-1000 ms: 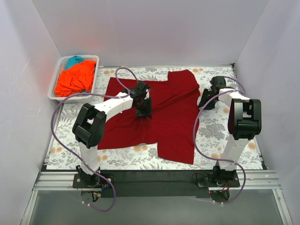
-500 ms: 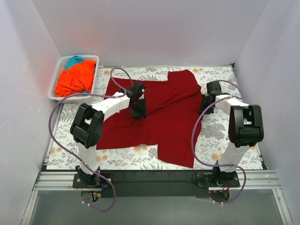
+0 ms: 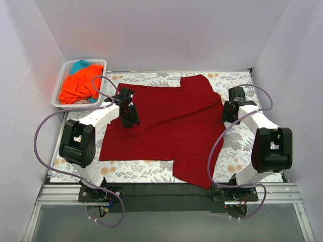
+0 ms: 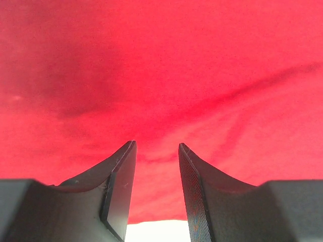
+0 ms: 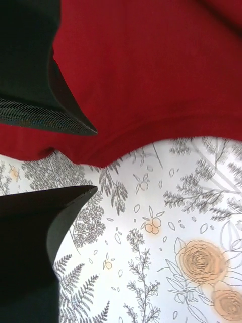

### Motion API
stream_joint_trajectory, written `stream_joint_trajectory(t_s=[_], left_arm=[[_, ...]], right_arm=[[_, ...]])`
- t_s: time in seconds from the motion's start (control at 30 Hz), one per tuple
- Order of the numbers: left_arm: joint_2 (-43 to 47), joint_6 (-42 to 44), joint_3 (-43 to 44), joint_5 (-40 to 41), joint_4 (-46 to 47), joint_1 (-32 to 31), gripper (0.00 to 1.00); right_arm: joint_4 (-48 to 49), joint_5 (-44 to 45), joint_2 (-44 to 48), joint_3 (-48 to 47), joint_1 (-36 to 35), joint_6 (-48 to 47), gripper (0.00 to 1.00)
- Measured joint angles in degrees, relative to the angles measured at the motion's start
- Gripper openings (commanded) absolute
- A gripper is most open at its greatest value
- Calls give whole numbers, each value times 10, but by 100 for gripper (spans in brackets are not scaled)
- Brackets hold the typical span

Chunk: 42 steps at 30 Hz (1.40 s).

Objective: Fold and stack the t-shirts
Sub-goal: Flatten the tshirt out

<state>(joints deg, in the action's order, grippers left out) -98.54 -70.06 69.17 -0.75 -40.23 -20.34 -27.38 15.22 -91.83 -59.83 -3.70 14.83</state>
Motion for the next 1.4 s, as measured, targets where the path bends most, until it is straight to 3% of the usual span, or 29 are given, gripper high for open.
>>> stream_joint_trajectory(t_s=[0.2, 0.5, 0.73, 0.9, 1.0, 1.2, 1.4], left_arm=[[2, 4, -23, 4, 1, 24, 38], [14, -10, -88, 16, -7, 24, 38], [62, -32, -153, 20, -23, 25, 39], [104, -52, -188, 16, -35, 25, 39], [141, -58, -187, 11, -51, 25, 39], [134, -52, -38, -3, -53, 25, 40], [-14, -45, 173, -3, 17, 26, 39]], right_arm=[[-2, -72, 61, -18, -13, 0, 45], [-8, -106, 9, 35, -62, 0, 46], [-9, -94, 0, 76, -61, 9, 52], [-17, -97, 42, 112, -61, 24, 54], [-52, -96, 78, 119, -61, 29, 63], [-82, -96, 125, 3, -57, 28, 65], [-26, -101, -26, -212, -54, 25, 50]])
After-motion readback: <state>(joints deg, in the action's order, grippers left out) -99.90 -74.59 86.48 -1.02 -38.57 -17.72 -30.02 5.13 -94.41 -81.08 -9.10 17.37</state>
